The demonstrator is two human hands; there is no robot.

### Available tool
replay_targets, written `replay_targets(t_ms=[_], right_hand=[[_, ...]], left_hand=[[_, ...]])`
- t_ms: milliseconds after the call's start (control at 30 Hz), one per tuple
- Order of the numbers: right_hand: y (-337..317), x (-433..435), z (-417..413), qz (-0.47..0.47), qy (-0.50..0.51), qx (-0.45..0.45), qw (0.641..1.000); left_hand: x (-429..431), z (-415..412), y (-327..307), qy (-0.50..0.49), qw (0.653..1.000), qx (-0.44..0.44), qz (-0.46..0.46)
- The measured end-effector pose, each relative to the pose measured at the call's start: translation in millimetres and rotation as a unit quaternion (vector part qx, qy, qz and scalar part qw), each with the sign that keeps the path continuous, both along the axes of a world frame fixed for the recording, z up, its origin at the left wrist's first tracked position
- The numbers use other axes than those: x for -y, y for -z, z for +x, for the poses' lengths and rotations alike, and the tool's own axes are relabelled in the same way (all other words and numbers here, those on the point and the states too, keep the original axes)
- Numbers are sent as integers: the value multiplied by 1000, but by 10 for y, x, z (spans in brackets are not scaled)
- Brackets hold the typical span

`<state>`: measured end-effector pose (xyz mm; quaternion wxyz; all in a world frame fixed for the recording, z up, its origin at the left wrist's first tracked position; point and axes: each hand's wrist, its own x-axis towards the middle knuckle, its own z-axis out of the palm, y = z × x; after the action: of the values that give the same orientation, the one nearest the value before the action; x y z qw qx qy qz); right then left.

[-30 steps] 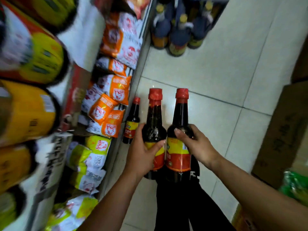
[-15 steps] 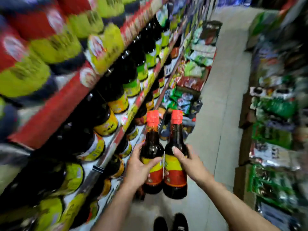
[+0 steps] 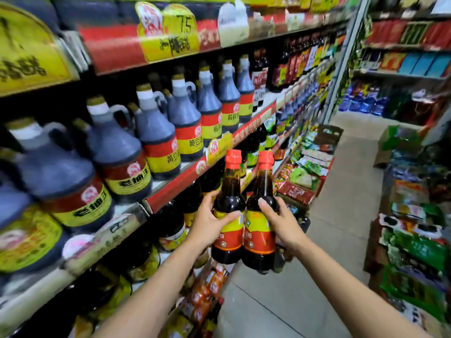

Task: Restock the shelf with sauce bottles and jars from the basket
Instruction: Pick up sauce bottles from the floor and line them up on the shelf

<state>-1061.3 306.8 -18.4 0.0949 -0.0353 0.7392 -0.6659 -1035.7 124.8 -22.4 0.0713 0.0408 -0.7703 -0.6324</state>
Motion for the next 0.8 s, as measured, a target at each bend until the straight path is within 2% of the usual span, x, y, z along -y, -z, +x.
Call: replay_targets(t_ms=[267,433,633,800], right_hand=[[-180,16,-107,30,-118,-45,992],[-207,220,-6,25,-227,-56,972],[-283,748,475,31,-337,-85,937],[-381,1211,1050,35,-418,-69,905]], left_hand=[[-72,302,-149,-124,992,-13,-21],[-48,791,-190,-235,972,-16,-19],[233,1599,-288,-340,940,-12,-31],[480,2358,-338,-410,911,-15,-29]])
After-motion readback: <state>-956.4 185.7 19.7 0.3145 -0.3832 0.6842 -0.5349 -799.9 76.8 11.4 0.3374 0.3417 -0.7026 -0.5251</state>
